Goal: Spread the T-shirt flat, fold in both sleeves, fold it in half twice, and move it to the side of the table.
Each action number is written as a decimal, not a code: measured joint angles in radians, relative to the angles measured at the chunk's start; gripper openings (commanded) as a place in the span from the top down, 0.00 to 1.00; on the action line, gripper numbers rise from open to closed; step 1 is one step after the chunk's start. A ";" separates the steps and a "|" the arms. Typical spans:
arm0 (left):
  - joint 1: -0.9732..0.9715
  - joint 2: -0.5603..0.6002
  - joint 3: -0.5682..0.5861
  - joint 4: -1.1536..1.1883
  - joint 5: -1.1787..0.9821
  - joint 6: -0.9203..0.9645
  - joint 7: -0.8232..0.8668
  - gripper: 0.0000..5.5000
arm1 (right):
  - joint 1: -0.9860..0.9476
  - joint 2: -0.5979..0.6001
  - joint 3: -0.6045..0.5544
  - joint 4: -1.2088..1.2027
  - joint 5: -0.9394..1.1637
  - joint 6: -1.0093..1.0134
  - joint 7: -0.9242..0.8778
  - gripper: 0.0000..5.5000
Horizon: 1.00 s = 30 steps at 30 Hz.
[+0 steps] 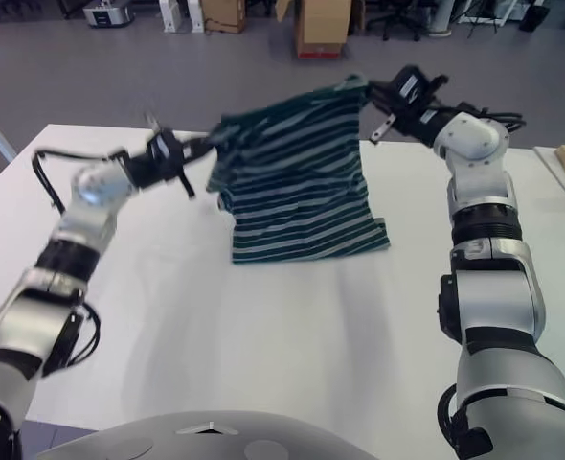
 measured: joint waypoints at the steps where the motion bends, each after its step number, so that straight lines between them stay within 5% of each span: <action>1: -0.116 -0.005 0.019 0.081 0.013 -0.014 0.004 1.00 | -0.033 0.001 -0.003 -0.021 -0.007 0.036 -0.027 1.00; 5: -0.386 -0.011 0.053 0.328 0.094 -0.087 0.038 1.00 | -0.226 -0.001 -0.002 -0.038 -0.059 0.080 -0.097 1.00; 13: -0.674 0.044 -0.045 0.609 0.420 -0.052 0.230 1.00 | -0.536 -0.013 0.081 0.373 -0.273 0.010 -0.254 1.00; 30: -0.723 0.103 -0.127 0.660 0.682 -0.040 0.349 1.00 | -0.624 -0.009 0.226 0.496 -0.435 -0.093 -0.094 1.00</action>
